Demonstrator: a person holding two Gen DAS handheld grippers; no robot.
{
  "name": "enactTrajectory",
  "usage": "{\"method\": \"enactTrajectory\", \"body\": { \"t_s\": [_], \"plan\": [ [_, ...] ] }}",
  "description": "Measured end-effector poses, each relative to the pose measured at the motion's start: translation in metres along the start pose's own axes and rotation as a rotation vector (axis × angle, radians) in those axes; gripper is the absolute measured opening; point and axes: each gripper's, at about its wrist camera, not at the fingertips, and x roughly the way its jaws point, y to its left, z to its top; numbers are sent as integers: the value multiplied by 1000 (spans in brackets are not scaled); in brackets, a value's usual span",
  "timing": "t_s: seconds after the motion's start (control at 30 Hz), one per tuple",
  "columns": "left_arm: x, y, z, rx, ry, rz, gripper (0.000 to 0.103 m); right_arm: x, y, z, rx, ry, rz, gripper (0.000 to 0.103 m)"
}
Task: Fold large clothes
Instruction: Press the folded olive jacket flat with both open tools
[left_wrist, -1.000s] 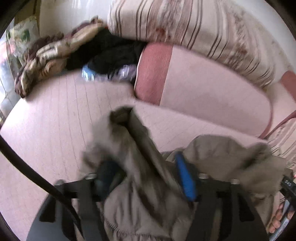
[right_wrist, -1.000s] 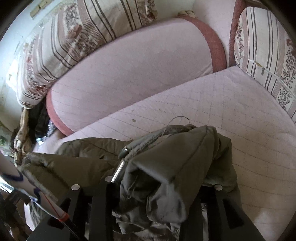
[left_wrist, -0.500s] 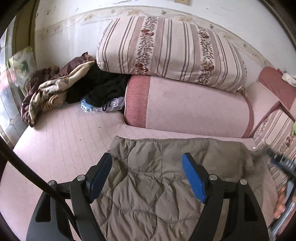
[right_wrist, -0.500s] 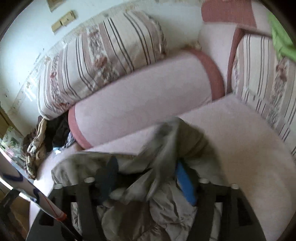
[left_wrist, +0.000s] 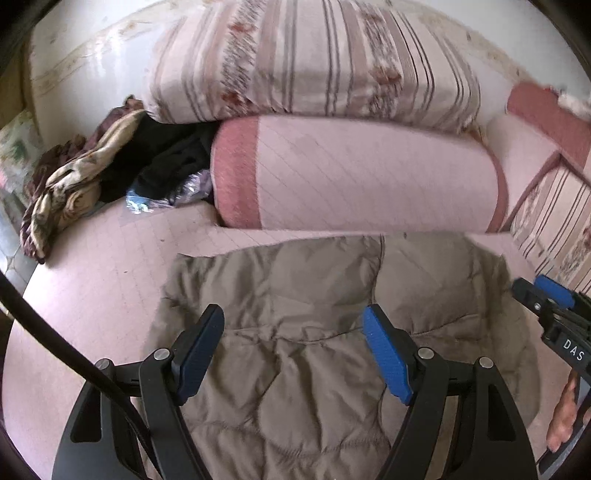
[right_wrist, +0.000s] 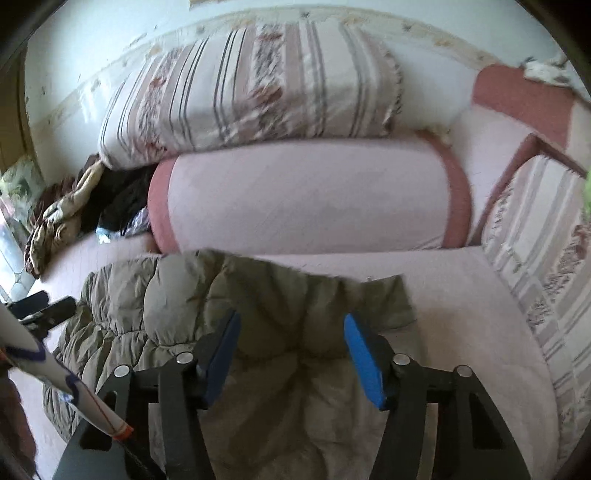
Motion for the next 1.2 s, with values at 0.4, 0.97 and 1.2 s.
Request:
{"method": "enactTrajectory", "body": {
  "t_s": [0.4,0.97,1.2],
  "plan": [
    [98,2,-9,-3,99,52,87,121,-2,-4,46,158,-36,63],
    [131,12,-13,-62,82,19,96,166,-24,-20,148,202,24,70],
    [127,12,-13,-69,85,24,96,168,-24,-19,147,203,18,70]
  ]
}}
